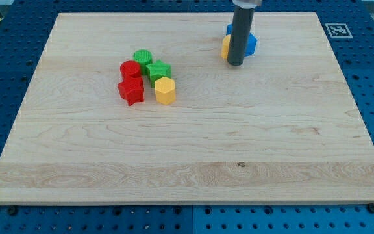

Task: Move your arm towards the blue cube

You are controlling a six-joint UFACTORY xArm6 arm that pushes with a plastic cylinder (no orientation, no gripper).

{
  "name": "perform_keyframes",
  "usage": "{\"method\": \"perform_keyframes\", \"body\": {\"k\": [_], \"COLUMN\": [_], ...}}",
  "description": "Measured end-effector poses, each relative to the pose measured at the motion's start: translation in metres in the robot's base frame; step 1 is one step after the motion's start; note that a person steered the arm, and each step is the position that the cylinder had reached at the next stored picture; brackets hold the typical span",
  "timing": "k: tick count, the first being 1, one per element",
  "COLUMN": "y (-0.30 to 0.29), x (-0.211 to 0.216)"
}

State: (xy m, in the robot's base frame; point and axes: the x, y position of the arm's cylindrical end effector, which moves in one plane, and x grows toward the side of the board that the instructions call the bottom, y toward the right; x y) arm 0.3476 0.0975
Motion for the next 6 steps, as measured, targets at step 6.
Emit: {"method": "perform_keyframes", "body": {"k": [6], "y": [0.050], "x": [-0.075]}}
